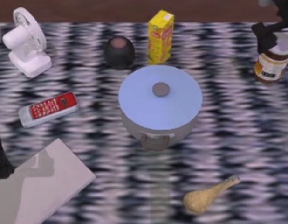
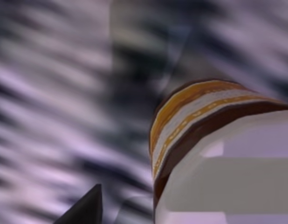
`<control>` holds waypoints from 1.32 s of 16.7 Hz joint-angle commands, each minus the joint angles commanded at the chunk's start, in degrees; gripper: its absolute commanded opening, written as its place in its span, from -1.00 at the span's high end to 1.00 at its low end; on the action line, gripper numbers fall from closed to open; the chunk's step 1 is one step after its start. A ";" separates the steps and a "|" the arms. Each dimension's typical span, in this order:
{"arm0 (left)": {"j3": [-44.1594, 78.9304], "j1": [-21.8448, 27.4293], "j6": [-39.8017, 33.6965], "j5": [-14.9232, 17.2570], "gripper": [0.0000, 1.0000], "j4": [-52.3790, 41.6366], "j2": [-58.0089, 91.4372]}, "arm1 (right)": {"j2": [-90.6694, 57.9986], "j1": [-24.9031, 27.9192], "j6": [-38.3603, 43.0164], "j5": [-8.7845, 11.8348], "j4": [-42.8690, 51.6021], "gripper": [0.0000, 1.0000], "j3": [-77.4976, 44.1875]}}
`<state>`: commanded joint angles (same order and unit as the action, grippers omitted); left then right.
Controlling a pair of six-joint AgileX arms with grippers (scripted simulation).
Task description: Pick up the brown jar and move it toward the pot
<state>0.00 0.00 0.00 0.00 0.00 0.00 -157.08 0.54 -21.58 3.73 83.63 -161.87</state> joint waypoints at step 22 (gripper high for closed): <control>0.00 0.00 0.00 0.00 -1.00 0.00 0.00 | 2.78 0.24 0.20 0.00 -11.47 0.66 14.66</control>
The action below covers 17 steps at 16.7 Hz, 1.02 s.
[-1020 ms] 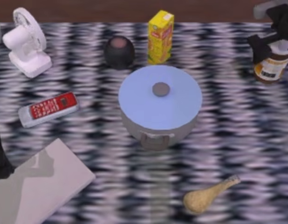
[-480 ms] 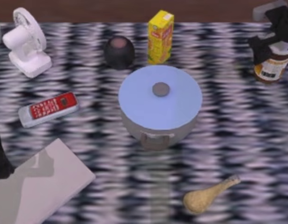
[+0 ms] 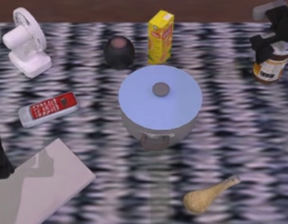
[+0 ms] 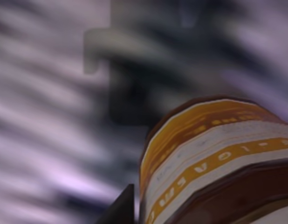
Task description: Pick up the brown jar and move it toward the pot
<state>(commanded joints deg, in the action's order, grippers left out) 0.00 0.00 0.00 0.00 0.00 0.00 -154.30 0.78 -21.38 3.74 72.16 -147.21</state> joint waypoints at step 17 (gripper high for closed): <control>0.00 0.00 0.00 0.00 -1.00 0.00 0.00 | 9.11 0.16 0.27 0.16 -0.76 1.00 9.63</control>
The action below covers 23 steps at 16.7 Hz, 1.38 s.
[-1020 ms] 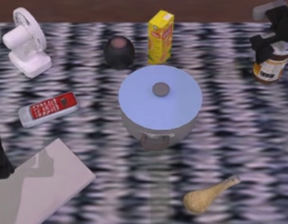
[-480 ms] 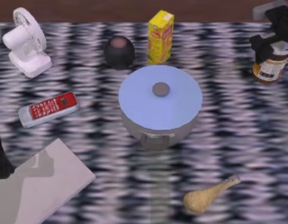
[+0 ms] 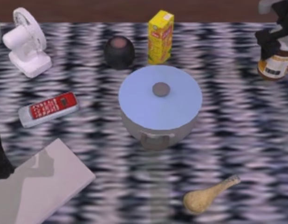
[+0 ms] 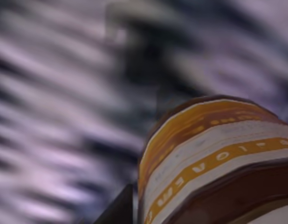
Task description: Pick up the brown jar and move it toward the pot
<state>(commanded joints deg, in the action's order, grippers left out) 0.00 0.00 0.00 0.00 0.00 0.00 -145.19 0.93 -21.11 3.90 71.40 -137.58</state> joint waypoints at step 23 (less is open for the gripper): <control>0.00 0.00 0.00 0.00 -1.00 0.00 0.00 | 26.87 10.13 24.25 -4.14 -10.43 1.00 37.21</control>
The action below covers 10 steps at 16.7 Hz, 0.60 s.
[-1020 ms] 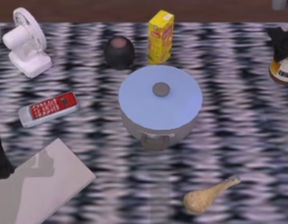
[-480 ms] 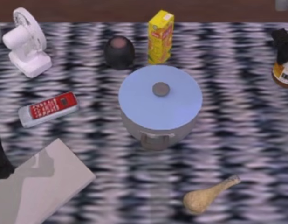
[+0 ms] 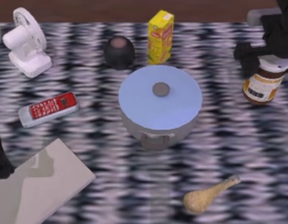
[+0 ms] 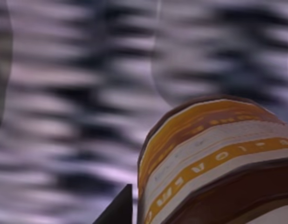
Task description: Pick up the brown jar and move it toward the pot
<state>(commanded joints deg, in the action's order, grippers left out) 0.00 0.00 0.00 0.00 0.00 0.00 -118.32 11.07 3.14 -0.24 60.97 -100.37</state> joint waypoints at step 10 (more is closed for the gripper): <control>0.00 0.00 0.00 0.00 -1.00 0.00 0.00 | 1.74 5.92 14.43 -2.76 -5.41 1.00 7.64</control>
<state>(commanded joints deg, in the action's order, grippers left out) 0.00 0.00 0.00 0.00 0.00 0.00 -116.57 16.98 17.57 -3.00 55.56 -92.73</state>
